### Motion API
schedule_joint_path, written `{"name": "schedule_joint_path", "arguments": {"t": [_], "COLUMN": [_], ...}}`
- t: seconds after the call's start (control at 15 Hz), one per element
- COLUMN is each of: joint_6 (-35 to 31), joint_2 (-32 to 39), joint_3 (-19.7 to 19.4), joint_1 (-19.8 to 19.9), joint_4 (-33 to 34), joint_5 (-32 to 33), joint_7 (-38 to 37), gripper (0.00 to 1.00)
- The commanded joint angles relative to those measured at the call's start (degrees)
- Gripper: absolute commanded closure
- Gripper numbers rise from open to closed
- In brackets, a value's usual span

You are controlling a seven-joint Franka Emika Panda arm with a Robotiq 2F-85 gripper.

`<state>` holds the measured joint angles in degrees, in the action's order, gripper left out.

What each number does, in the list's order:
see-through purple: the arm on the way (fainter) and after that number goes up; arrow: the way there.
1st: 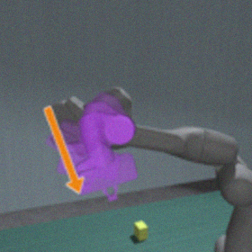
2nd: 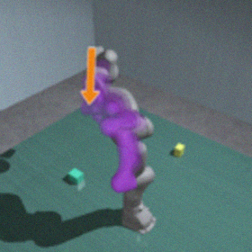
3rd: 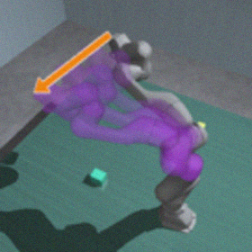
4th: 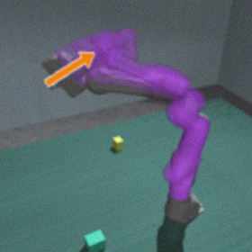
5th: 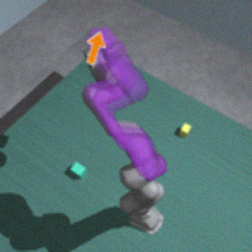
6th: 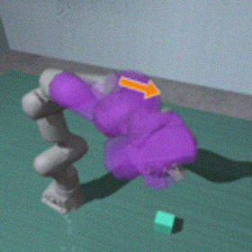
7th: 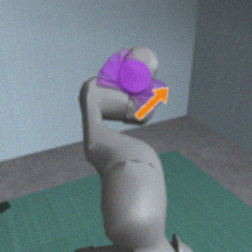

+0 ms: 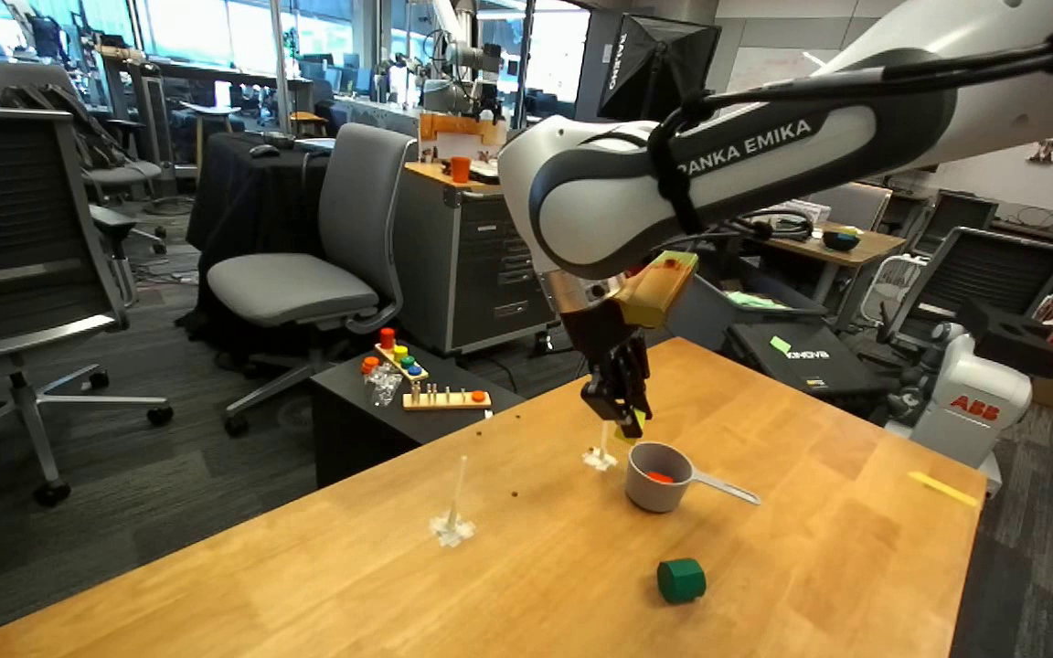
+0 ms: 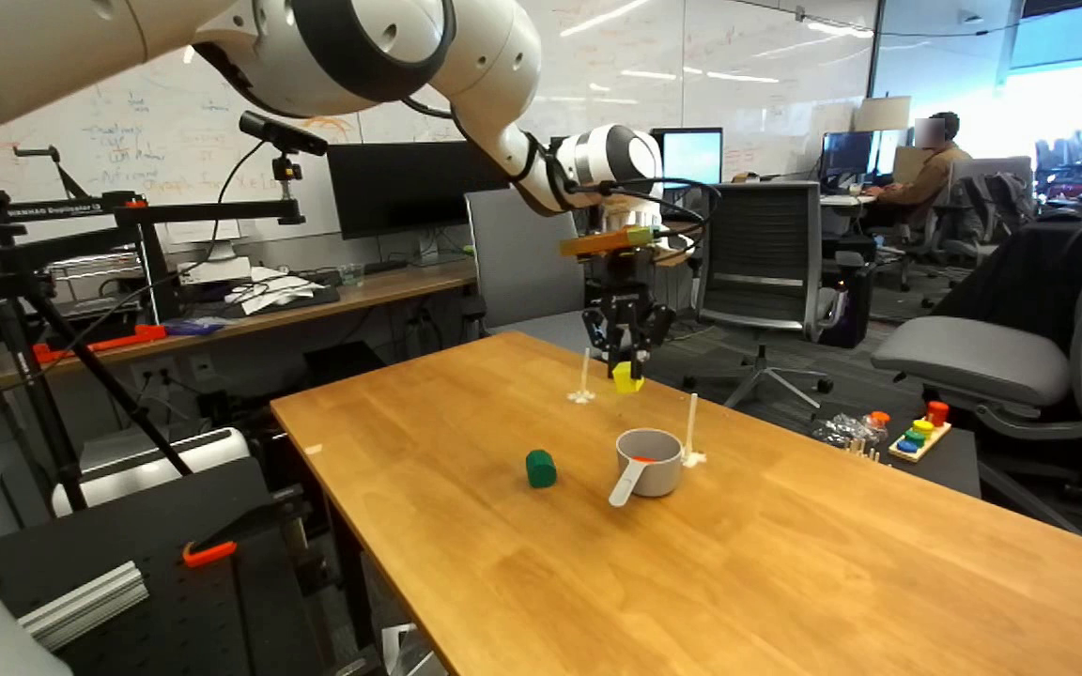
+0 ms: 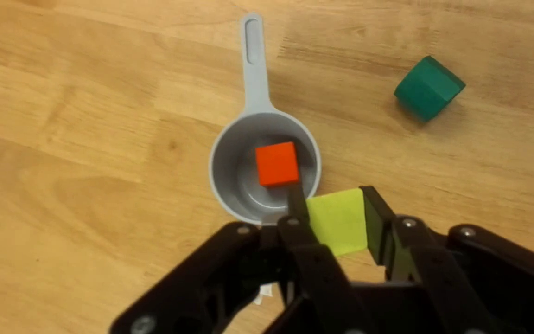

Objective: Put all the blocks in the cup

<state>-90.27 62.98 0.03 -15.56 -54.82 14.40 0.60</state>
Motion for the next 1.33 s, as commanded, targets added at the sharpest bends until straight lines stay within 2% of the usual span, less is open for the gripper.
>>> {"name": "schedule_joint_path", "arguments": {"t": [0.0,0.13,0.2,0.27,0.33,0.4,0.47,0.53,0.67,0.87,1.27], "joint_6": [1.3,1.34,1.47,1.57,1.66,2.04,1.85,2.58,2.65,3.04,2.34], "joint_2": [-2.27,-2.24,-2.22,-2.23,-2.2,-2.14,-2.23,-2.13,-2.21,-2.08,-1.73], "joint_3": [-0.54,-0.33,-0.25,-0.16,-0.14,-0.07,-0.05,-0.08,0.04,0.33,3.62], "joint_1": [1.53,2.38,2.68,2.93,3.1,3.28,3.36,3.46,3.56,3.31,0.19], "joint_4": [-3.15,-3.96,-4.47,-4.9,-5.37,-5.7,-6.2,-6.24,-6.78,-7.24,-10.31], "joint_5": [-1.16,-1.39,-1.52,-1.62,-1.71,-1.93,-1.9,-2.23,-2.78,-3.36,-3.32], "joint_7": [-2.8,-3.61,-4.06,-4.29,-4.69,-5.02,-5.03,-5.62,-6.1,-6.19,-4.95], "gripper": [0.88,0.89,0.83,0.51,0.79,0.38,0.73,0.34,0.27,0.03,0.0]}}
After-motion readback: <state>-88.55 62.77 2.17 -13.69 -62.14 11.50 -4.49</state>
